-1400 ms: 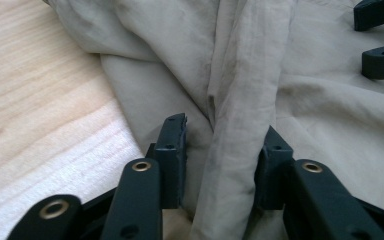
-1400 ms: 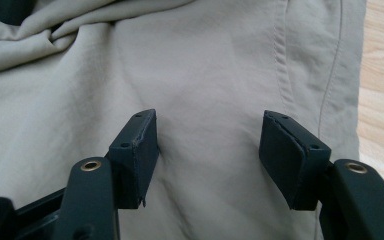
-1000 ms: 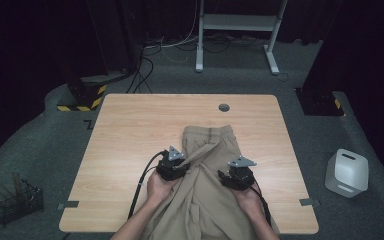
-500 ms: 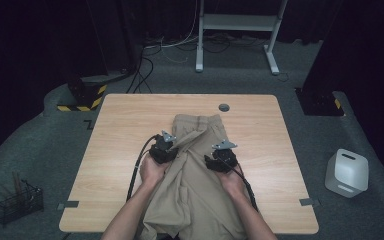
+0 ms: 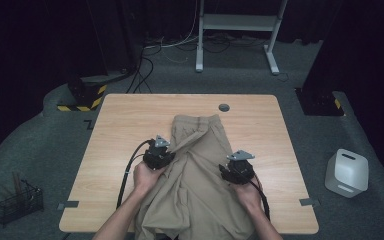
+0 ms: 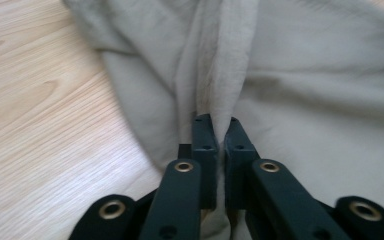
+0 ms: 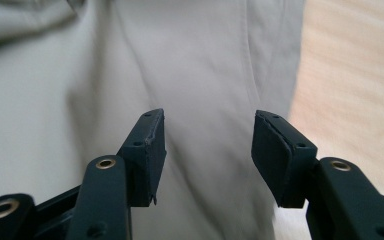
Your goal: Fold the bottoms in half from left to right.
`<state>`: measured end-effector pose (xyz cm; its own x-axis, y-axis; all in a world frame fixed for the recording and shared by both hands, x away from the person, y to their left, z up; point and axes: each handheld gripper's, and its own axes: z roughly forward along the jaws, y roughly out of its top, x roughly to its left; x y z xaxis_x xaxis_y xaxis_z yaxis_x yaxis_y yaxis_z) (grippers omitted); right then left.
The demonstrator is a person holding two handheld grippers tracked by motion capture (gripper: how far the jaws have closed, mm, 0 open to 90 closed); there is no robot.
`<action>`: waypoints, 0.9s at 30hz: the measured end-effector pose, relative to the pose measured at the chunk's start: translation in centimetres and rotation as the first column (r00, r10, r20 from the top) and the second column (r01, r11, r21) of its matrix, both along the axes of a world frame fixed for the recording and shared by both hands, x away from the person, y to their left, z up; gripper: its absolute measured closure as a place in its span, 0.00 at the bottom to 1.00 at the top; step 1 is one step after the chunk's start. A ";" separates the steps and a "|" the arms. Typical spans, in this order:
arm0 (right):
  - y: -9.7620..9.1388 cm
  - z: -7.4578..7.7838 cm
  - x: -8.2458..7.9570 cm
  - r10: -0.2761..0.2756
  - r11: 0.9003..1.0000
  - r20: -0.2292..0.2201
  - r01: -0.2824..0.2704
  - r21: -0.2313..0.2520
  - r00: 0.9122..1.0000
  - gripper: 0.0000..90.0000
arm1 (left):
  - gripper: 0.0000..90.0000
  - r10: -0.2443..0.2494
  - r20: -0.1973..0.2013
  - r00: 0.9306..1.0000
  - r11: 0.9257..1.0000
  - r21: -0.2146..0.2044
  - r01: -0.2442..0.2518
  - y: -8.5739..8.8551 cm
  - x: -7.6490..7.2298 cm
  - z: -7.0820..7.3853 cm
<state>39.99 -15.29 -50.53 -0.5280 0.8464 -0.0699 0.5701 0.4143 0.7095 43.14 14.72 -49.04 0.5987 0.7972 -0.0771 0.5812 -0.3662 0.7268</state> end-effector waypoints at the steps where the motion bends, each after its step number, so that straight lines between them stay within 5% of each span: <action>1: -0.3 -0.3 -0.1 0.001 1.000 -0.011 -0.001 -0.006 1.000 0.53 | 0.97 -0.013 0.000 1.000 1.000 -0.005 0.013 -0.2 0.0 0.2; 3: -0.5 -1.1 -0.2 0.003 1.000 -0.040 -0.003 0.004 0.999 0.53 | 0.98 -0.023 0.000 1.000 1.000 -0.013 0.023 -0.5 0.0 0.5; 6: -0.4 -1.4 -0.2 -0.004 0.999 -0.018 0.004 0.034 1.000 0.53 | 0.98 -0.058 0.009 0.998 0.996 -0.068 0.058 -1.6 -0.1 1.6; 12: -0.2 -1.8 -0.3 -0.003 0.999 0.013 0.002 0.053 1.000 0.52 | 0.98 -0.133 0.033 0.991 0.974 -0.183 0.137 -5.6 0.1 4.5; 17: -0.2 -1.8 -0.2 -0.002 0.999 0.012 0.001 0.054 1.000 0.52 | 0.97 -0.172 -0.001 0.985 0.973 -0.157 0.170 -8.4 0.8 3.5; 20: -0.2 -1.8 -0.2 -0.001 0.999 0.012 0.001 0.055 1.000 0.51 | 0.81 -0.182 -0.044 0.982 0.978 -0.110 0.177 -9.6 1.1 2.2; 22: -0.2 -1.8 -0.2 0.000 0.999 0.012 0.000 0.055 1.000 0.51 | 0.78 -0.182 -0.035 0.983 0.979 -0.098 0.177 -9.5 1.0 2.2; 24: -0.2 -1.8 -0.1 0.003 0.998 0.010 -0.004 0.056 1.000 0.50 | 0.63 -0.157 0.000 0.988 0.982 -0.103 0.157 -8.4 0.4 3.1; 27: -0.5 -1.4 -0.1 0.006 0.996 -0.018 -0.005 0.087 1.000 0.49 | 0.55 -0.134 0.035 0.990 0.980 -0.145 0.138 -6.3 -0.4 4.2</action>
